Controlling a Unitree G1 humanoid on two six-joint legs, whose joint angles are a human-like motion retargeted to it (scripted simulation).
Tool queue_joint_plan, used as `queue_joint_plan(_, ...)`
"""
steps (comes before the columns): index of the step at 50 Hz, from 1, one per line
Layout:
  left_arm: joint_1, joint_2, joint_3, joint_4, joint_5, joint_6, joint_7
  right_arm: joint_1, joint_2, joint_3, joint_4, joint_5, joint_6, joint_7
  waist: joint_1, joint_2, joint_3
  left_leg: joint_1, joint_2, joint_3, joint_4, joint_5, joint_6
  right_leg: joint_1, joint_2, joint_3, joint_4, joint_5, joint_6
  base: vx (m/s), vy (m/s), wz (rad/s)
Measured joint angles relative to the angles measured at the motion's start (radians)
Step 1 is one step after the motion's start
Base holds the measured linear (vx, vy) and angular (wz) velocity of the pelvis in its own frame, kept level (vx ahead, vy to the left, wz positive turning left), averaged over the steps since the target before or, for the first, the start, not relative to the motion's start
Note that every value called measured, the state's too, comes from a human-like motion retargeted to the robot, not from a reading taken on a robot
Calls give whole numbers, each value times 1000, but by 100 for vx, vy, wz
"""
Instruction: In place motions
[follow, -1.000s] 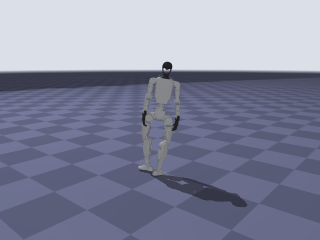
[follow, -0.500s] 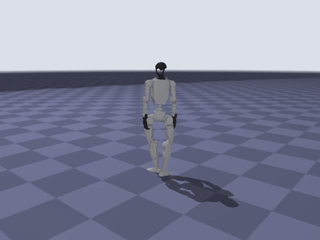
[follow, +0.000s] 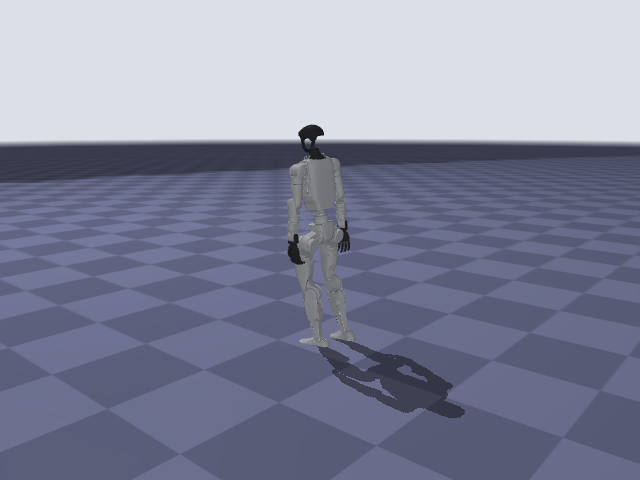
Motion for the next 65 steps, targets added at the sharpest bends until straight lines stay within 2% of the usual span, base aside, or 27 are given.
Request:
queue_joint_plan(5,14,13,13,41,-1,11,8,-11,3,8,-23,2,-2,-2,14,-41,17,7,-54,-105,-10,13,3,-69,21,224,-150,-15,34,5,-21,124)
queue_joint_plan(8,25,23,14,60,2,16,10,-19,3,12,-28,6,0,-1,9,-63,43,30,-90,-181,-8,15,4,-69,18,336,-245,44,58,3,-22,147)
queue_joint_plan(10,28,34,14,73,9,19,11,-23,5,16,-30,9,1,-3,9,-82,61,50,-114,-213,-2,10,1,-47,-13,299,-308,166,54,1,-20,135)
queue_joint_plan(12,31,52,17,85,28,26,11,-20,10,21,-27,9,1,4,36,-91,61,59,-116,-233,10,4,-10,-8,-30,187,-319,105,35,5,-21,101)
queue_joint_plan(13,30,60,16,89,42,31,11,-18,13,17,-24,6,3,12,48,-96,59,61,-121,-252,18,2,-13,13,-51,76,-316,94,30,9,-20,117)
queue_joint_plan(15,39,59,9,90,61,36,25,-6,19,-6,-22,-4,8,26,86,-95,56,65,-121,-288,34,1,-19,41,-46,137,-322,81,40,8,-20,120)
queue_joint_plan(17,46,44,5,88,43,27,57,0,24,-33,-30,-19,9,26,137,-98,50,56,-116,-308,55,2,-29,60,-65,69,-326,73,45,2,-19,98)
queue_joint_plan(21,75,21,57,74,-25,12,30,-5,24,-8,-55,-45,7,16,85,-108,21,25,-107,-303,87,28,-49,91,-63,-14,-349,60,23,-3,-16,132)
queue_joint_plan(23,81,5,73,75,-34,23,19,-9,23,0,-55,-34,8,13,68,-110,3,16,-99,-253,90,45,-54,94,-64,-46,-346,51,9,0,-8,104)
queue_joint_plan(27,62,-25,66,80,-50,13,54,-32,25,-23,-68,-8,4,24,91,-102,18,50,-66,-56,57,49,-34,114,-55,-78,-343,44,-11,-14,-8,56)
queue_joint_plan(30,74,-46,33,74,-40,10,46,-22,25,-37,-79,-15,0,18,86,-88,-13,65,-53,0,25,28,-12,120,-44,-105,-349,40,-17,3,-3,63)
queue_joint_plan(33,89,-61,22,67,-14,11,35,-13,26,-22,-61,-12,3,3,84,-75,-48,50,-69,-100,13,29,-45,117,-30,-103,-351,40,-27,6,1,16)
queue_joint_plan(40,71,-61,-2,55,29,11,50,-30,43,-15,2,4,13,21,218,-62,-46,43,-38,56,-15,56,-38,121,-2,10,-345,54,-53,-1,1,-72)
queue_joint_plan(44,69,-53,-6,47,17,11,38,-16,45,-9,3,-26,9,23,108,-59,-68,67,-51,-78,-27,35,-52,130,-16,-109,-348,43,-50,2,-1,132)
queue_joint_plan(65,65,-40,59,55,-27,3,21,-19,26,-20,53,-35,25,34,79,-55,-83,71,-34,-58,-30,-4,-41,108,-3,-81,-331,82,-65,0,-1,-6)
